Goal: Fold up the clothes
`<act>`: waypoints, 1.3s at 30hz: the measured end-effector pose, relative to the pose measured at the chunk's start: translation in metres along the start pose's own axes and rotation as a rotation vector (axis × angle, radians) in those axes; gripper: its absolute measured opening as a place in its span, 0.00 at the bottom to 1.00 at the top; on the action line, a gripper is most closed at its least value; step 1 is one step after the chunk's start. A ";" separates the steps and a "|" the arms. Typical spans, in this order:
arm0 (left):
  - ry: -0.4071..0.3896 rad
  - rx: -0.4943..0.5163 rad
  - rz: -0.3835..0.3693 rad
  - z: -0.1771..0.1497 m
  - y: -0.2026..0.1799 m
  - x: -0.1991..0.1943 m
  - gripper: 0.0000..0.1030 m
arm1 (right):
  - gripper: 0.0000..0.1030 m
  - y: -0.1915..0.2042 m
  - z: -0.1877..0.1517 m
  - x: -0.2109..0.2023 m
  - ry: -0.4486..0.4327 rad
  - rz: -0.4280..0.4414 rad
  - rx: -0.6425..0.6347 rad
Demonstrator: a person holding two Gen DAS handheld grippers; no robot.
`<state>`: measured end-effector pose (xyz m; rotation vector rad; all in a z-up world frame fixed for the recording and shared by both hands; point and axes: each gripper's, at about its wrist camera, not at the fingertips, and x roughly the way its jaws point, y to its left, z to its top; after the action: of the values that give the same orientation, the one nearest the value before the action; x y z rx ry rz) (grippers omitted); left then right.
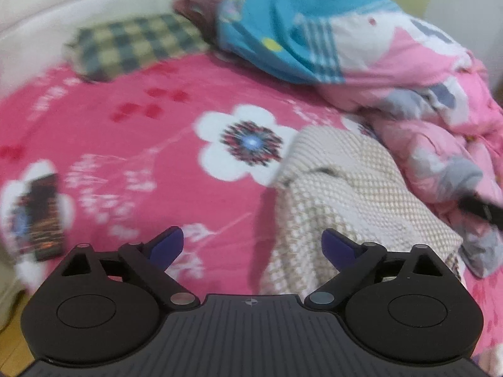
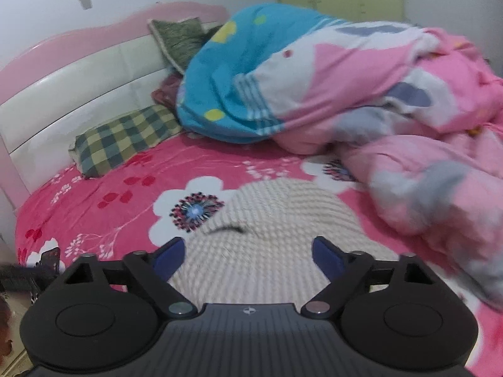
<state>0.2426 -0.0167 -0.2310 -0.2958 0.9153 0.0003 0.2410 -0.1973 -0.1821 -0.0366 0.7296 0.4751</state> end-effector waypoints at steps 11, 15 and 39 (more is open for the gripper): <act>0.201 0.100 -0.263 -0.012 0.014 0.125 0.46 | 0.76 0.096 0.024 0.191 0.165 0.134 -0.574; 0.211 0.096 -0.335 -0.018 0.024 0.130 0.40 | 0.77 0.143 0.003 0.248 0.273 0.181 -0.840; 0.297 0.246 -0.541 -0.016 -0.031 0.131 0.55 | 0.14 -0.070 0.005 0.025 -0.076 -0.471 0.051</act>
<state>0.3139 -0.0672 -0.3343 -0.3103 1.0924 -0.6654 0.2904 -0.2487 -0.2042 -0.1388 0.6326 0.0080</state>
